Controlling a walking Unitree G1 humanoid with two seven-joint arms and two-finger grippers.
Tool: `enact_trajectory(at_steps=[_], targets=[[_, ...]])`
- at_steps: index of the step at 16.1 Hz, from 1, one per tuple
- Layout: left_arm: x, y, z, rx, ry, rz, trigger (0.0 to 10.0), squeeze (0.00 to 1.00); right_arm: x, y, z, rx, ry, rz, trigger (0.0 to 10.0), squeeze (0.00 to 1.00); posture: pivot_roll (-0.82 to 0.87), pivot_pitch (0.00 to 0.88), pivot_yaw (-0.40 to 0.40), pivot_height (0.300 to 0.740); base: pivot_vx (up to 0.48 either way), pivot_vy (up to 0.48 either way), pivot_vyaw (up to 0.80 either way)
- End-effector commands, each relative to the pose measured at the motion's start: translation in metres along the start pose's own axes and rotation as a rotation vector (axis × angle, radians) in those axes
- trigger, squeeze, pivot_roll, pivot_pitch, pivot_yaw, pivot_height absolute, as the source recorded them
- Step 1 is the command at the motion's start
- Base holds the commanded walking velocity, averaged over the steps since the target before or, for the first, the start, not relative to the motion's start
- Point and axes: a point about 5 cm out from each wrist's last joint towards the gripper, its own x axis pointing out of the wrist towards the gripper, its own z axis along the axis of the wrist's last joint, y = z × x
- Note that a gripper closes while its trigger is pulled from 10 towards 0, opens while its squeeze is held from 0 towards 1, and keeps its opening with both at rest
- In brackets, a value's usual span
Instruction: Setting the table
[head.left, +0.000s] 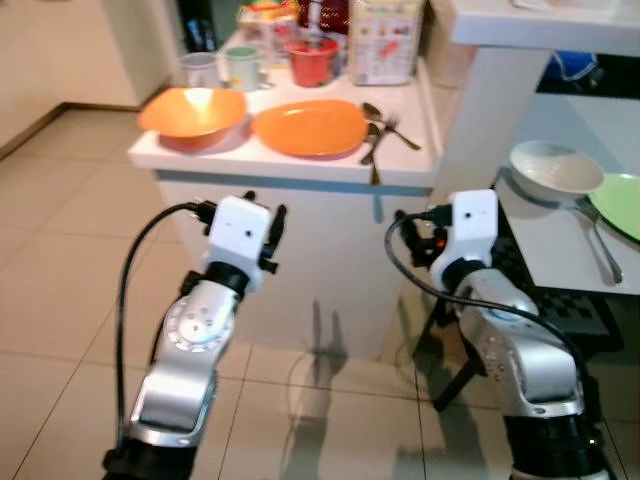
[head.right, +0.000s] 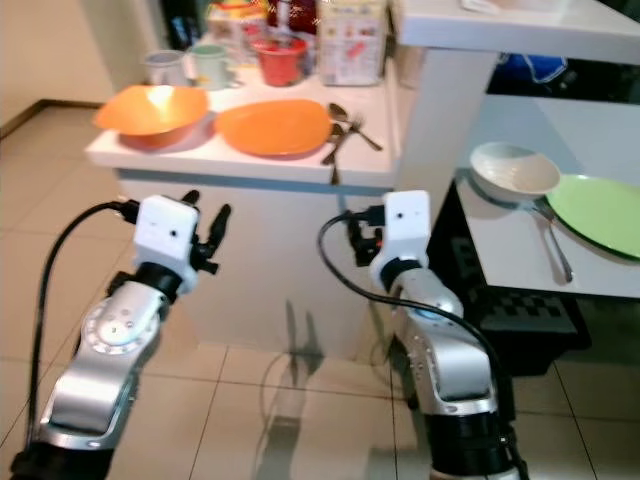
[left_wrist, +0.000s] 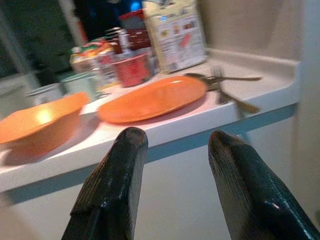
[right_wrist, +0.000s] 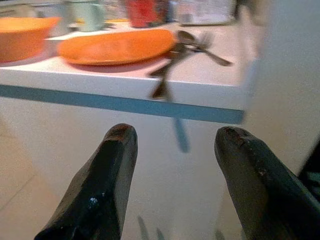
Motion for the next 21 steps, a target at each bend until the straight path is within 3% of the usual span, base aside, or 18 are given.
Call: enact_trajectory(at_steps=[1,10,21], targets=[[0.001,0.002,-0.001,0.004,0.002,-0.005,10.0,0.00,0.001,0.000,-0.001,-0.002,0.003,-0.005,10.0,0.00,-0.01,0.000,0.015,0.740,0.300,0.000,0.00],[-0.001,0.001,-0.002,0.006,-0.001,-0.007,10.0,0.00,0.003,0.006,0.008,0.004,-0.024,0.067,10.0,0.00,-0.01,0.000,0.004,0.740,0.303,0.000,0.00],[-0.010,-0.005,-0.005,0.035,0.012,-0.034,10.0,0.00,0.000,0.006,-0.001,0.004,0.064,0.071,10.0,0.00,-0.02,0.000,-0.016,0.740,0.303,0.000,0.00]])
